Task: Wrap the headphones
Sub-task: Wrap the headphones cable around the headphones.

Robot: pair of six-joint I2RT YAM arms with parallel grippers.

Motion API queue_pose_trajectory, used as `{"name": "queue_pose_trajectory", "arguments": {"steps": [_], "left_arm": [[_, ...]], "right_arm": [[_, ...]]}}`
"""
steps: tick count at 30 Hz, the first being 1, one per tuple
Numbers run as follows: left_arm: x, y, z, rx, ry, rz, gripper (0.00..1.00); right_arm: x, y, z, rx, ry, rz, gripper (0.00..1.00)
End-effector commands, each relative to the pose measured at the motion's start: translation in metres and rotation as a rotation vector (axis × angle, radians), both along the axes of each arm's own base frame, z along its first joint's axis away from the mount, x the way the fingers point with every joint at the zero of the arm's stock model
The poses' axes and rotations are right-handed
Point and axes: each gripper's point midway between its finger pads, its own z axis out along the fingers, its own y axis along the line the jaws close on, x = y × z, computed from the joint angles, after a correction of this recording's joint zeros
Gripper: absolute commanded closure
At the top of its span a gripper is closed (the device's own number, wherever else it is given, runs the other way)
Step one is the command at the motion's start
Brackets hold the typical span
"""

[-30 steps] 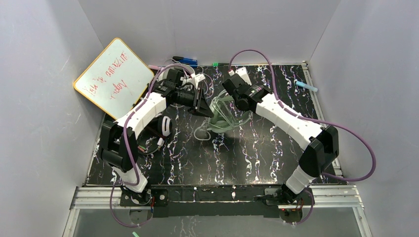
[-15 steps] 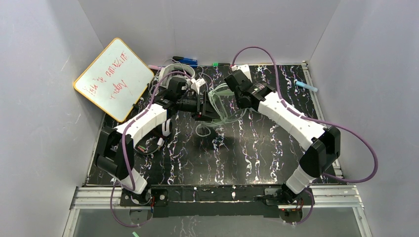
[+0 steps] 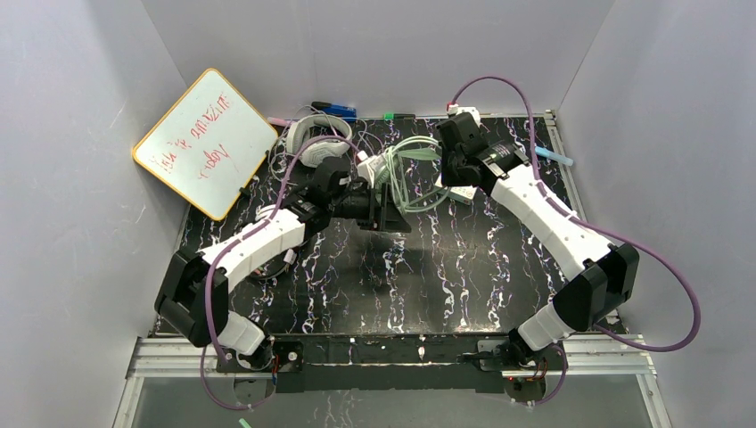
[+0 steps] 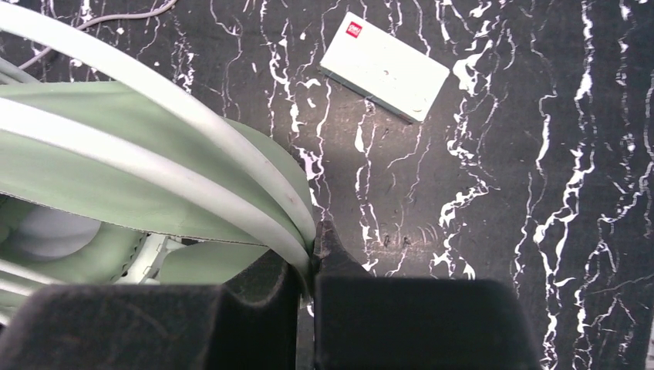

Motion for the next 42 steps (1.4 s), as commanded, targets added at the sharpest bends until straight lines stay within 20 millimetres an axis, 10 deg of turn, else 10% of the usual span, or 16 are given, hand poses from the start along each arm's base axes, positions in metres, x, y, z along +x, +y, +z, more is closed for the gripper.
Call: {"name": "queue_pose_trajectory", "arguments": {"steps": [1,10,19,25,31,38,42], "left_arm": [[-0.030,0.001,-0.019,0.036,0.030,-0.047,0.41],[-0.060,0.013,-0.043,0.095,0.040,-0.021,0.44],[-0.063,0.030,-0.003,0.018,-0.141,0.071,0.45],[-0.067,0.040,-0.018,0.048,-0.176,0.073,0.47],[-0.053,0.065,-0.037,0.129,-0.300,0.183,0.95],[-0.060,0.076,-0.060,0.172,-0.321,0.193,0.48],[-0.065,0.077,-0.064,0.169,-0.322,0.180,0.39]], "right_arm": [[0.027,0.032,0.069,0.325,-0.183,-0.003,0.99],[0.050,0.020,0.087,0.384,-0.193,-0.016,0.99],[0.065,0.011,0.099,0.417,-0.210,-0.035,0.99],[0.066,0.011,0.116,0.483,-0.210,-0.027,0.99],[0.067,0.006,0.147,0.520,-0.256,-0.015,0.99],[0.067,0.006,0.163,0.554,-0.273,0.001,0.99],[0.067,0.006,0.169,0.569,-0.279,0.005,0.99]]}}
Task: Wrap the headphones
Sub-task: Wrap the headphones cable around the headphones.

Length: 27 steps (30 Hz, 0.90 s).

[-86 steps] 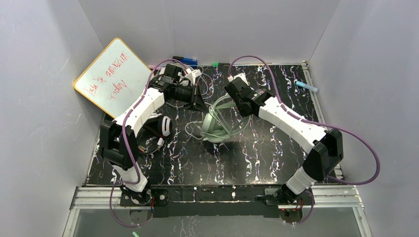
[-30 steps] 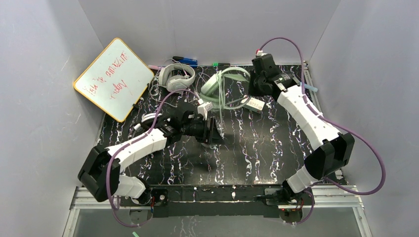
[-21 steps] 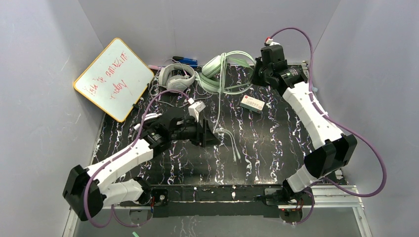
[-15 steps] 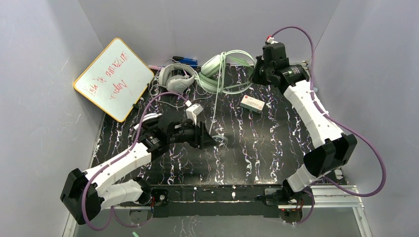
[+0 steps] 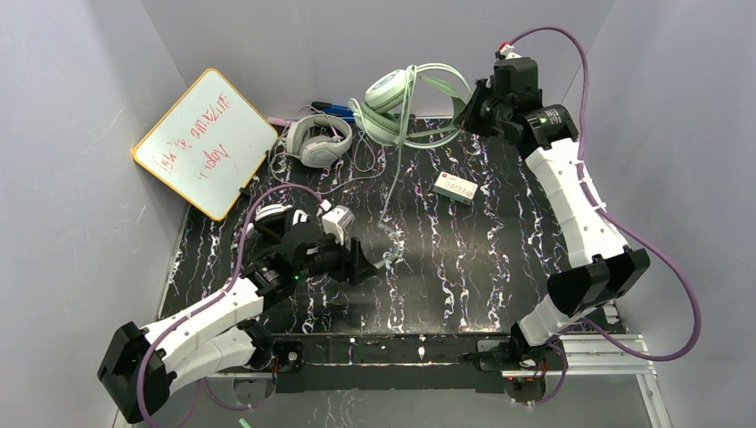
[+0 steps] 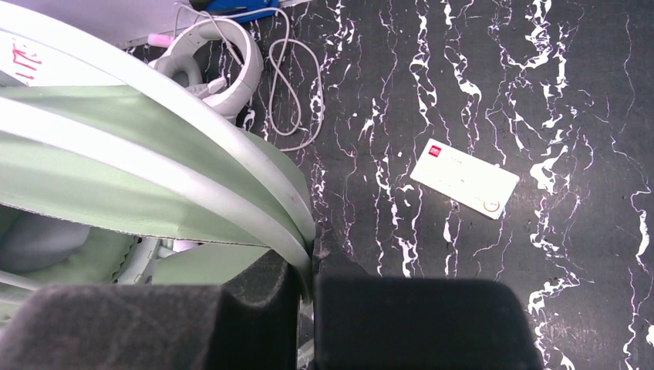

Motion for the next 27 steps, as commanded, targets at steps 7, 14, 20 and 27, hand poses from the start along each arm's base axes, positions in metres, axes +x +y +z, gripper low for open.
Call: {"name": "queue_pose_trajectory", "arguments": {"steps": [7,14,20,27], "left_arm": [[0.004,0.005,0.003,0.000,-0.065,0.025,0.38],[0.030,0.008,0.030,-0.135,-0.258,0.143,0.02],[0.053,0.007,0.049,-0.236,-0.414,0.227,0.02],[0.067,-0.024,0.064,-0.202,-0.686,0.088,0.01]], "right_arm": [[0.004,0.013,0.071,0.165,-0.143,0.041,0.99],[-0.006,0.015,0.084,0.197,-0.151,0.061,0.99],[-0.019,0.018,0.102,0.243,-0.168,0.094,0.99],[-0.033,0.026,0.122,0.303,-0.181,0.148,0.99]]}}
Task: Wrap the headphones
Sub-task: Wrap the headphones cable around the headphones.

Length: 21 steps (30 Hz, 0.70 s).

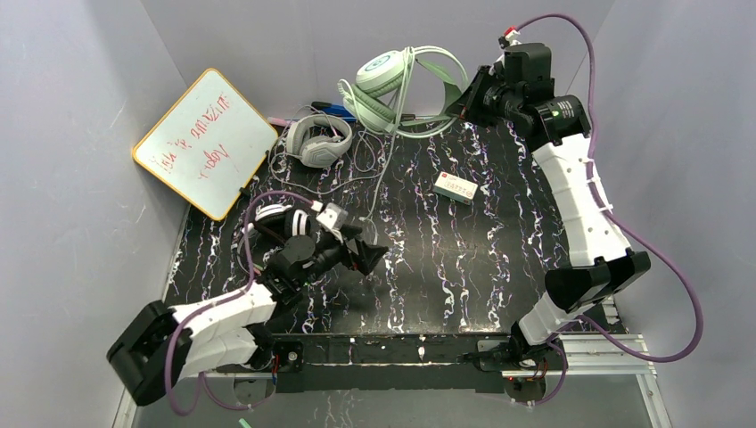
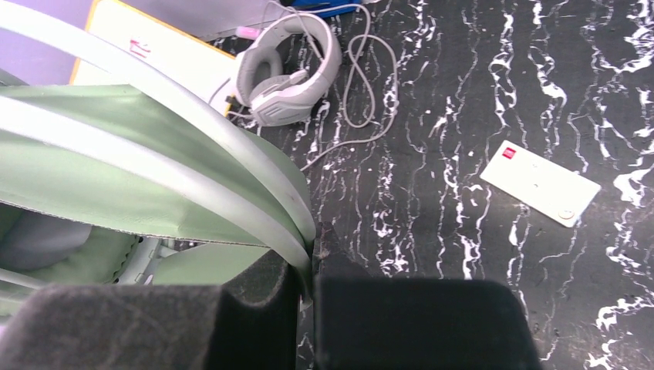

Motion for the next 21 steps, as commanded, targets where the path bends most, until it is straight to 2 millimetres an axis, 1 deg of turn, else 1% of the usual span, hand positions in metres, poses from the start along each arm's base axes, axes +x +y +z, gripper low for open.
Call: {"name": "queue_pose_trajectory", "arguments": {"steps": [1,3,5,7,9,11,12,15,21], "left_arm": [[0.018,-0.019,0.046,0.005,-0.333,-0.030,0.02],[0.036,-0.020,0.045,0.077,-0.404,0.026,0.02],[0.063,-0.014,0.040,0.168,-0.446,0.132,0.03],[0.082,-0.020,0.038,0.216,-0.475,0.163,0.10],[0.094,-0.032,0.038,0.218,-0.477,0.156,0.10],[0.102,-0.042,0.040,0.187,-0.449,0.156,0.07],[0.105,-0.046,0.037,0.172,-0.425,0.153,0.05],[0.105,-0.054,0.032,0.113,-0.357,0.137,0.02],[0.103,-0.052,0.017,0.069,-0.261,0.159,0.01]], "right_arm": [[-0.024,0.007,0.083,0.171,-0.173,0.052,0.99],[-0.027,0.008,0.087,0.183,-0.175,0.060,0.99],[-0.030,0.010,0.090,0.195,-0.175,0.072,0.99],[-0.032,0.011,0.091,0.202,-0.173,0.078,0.99],[-0.033,0.011,0.092,0.204,-0.174,0.080,0.99],[-0.032,0.010,0.090,0.198,-0.170,0.077,0.99],[-0.032,0.010,0.090,0.196,-0.169,0.075,0.99],[-0.031,0.009,0.090,0.193,-0.171,0.072,0.99],[-0.029,0.009,0.092,0.192,-0.176,0.074,0.99]]}}
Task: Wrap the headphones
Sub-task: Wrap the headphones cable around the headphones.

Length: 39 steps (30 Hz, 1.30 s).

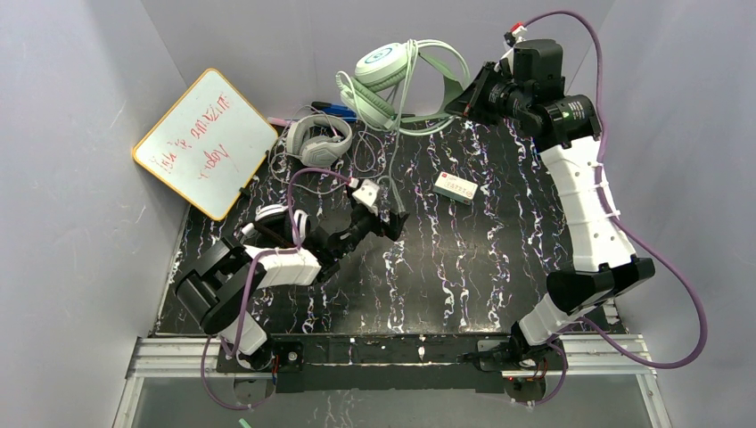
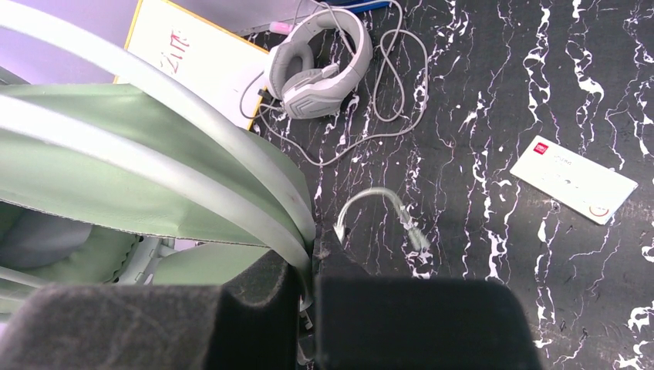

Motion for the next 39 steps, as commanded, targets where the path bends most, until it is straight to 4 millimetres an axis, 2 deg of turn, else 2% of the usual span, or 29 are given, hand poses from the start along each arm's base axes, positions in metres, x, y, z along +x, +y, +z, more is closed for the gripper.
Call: {"name": "queue_pose_trajectory", "arguments": {"steps": [1,3,5,7,10,11,12,14,15,16,23,27,29,34,39], "left_arm": [[0.004,0.002,0.008,-0.094,0.033,0.036,0.01],[0.004,0.002,-0.001,-0.105,0.071,0.048,0.02],[0.003,0.002,-0.019,-0.131,0.145,0.066,0.03],[0.002,-0.001,-0.040,-0.152,0.228,0.072,0.09],[0.005,-0.002,-0.065,-0.146,0.292,0.099,0.22],[0.006,-0.004,-0.070,-0.136,0.294,0.100,0.29],[0.008,-0.008,-0.073,-0.119,0.289,0.088,0.44],[0.011,-0.016,-0.078,-0.084,0.276,0.057,0.81],[0.012,-0.016,-0.080,-0.076,0.276,0.053,0.96],[0.011,-0.015,-0.082,-0.074,0.280,0.058,1.00],[-0.005,0.002,-0.098,-0.049,0.320,0.064,1.00],[-0.019,0.010,-0.108,-0.052,0.362,0.062,1.00],[-0.022,0.014,-0.105,-0.081,0.365,0.062,1.00],[-0.031,0.008,-0.093,-0.136,0.382,-0.034,1.00],[-0.044,0.005,-0.078,-0.146,0.361,-0.116,1.00]], "right_arm": [[-0.013,0.001,0.068,0.118,-0.169,0.020,0.99],[-0.013,0.001,0.068,0.118,-0.169,0.020,0.99],[-0.013,0.001,0.069,0.120,-0.173,0.019,0.99],[-0.013,0.000,0.070,0.123,-0.176,0.017,0.99],[-0.014,0.000,0.073,0.129,-0.181,0.018,0.99],[-0.014,0.000,0.073,0.131,-0.182,0.019,0.99],[-0.014,0.000,0.073,0.132,-0.180,0.020,0.99],[-0.015,0.000,0.075,0.134,-0.182,0.022,0.99],[-0.015,0.000,0.075,0.134,-0.183,0.021,0.99],[-0.015,-0.001,0.075,0.132,-0.183,0.018,0.99],[-0.015,-0.006,0.074,0.119,-0.182,0.004,0.99],[-0.019,-0.006,0.083,0.133,-0.191,0.022,0.99],[-0.023,-0.006,0.089,0.138,-0.196,0.032,0.99],[-0.038,-0.012,0.095,0.132,-0.205,0.044,0.99],[-0.041,-0.030,0.088,0.078,-0.202,-0.020,0.99]]}}
